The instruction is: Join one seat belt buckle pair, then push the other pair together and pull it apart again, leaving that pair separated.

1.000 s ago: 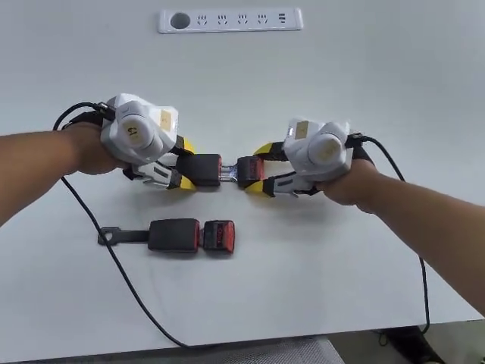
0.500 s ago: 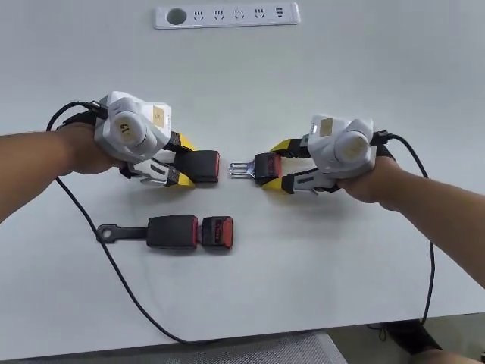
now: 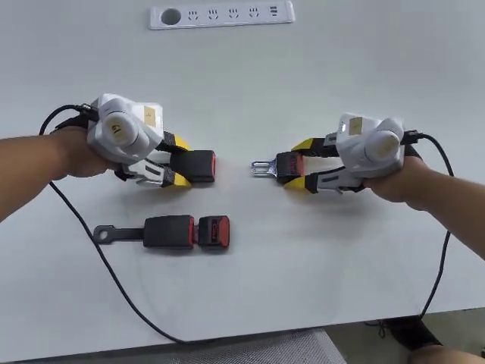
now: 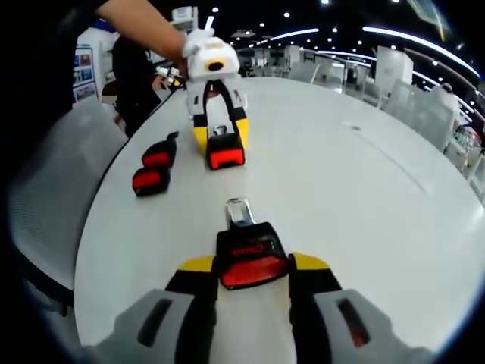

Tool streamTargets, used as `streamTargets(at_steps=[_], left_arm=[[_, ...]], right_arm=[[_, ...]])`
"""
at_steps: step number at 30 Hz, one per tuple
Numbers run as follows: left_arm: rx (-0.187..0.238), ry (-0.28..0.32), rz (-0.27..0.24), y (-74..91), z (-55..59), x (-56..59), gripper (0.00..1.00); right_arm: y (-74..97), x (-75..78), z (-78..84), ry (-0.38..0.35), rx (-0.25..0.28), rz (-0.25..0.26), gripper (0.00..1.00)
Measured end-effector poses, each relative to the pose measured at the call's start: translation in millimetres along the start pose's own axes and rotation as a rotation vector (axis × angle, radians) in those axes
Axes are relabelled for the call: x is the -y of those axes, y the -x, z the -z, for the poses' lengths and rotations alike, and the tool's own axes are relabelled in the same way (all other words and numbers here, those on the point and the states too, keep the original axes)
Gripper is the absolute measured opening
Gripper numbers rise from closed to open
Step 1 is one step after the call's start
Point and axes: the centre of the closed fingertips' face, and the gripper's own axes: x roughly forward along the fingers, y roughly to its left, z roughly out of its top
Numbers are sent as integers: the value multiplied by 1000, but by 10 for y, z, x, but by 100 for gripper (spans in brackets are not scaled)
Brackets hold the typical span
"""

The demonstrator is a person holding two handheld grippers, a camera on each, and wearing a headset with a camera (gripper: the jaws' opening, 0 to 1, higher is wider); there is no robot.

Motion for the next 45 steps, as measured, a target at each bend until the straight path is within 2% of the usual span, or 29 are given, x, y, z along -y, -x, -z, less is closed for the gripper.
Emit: streamTargets(at_steps=[10, 21, 33, 36, 37, 40, 42, 44, 45], left_arm=[[-12, 9, -2, -1, 2, 7, 35], [-19, 13, -1, 2, 5, 5, 35], [-28, 15, -5, 10, 3, 9, 35], [-43, -13, -1, 6, -6, 14, 35], [-51, -4, -4, 3, -14, 15, 35], [-74, 1, 1, 3, -20, 29, 38], [-86, 1, 36, 9, -37, 105, 45], [-91, 68, 20, 27, -42, 97, 52], [-78, 82, 4, 41, -66, 68, 54]], right_arm=[[196, 77, 220, -22, -13, 9, 37], [400, 124, 338, -42, -11, 39, 37], [445, 152, 397, -46, -20, 53, 38], [438, 156, 396, -36, -36, 43, 38], [438, 155, 396, -36, -41, 42, 38], [425, 143, 393, -41, -56, 52, 44], [441, 141, 408, -68, -66, 70, 55], [461, 157, 376, -102, -44, 98, 63], [488, 190, 350, -104, -31, 127, 66]])
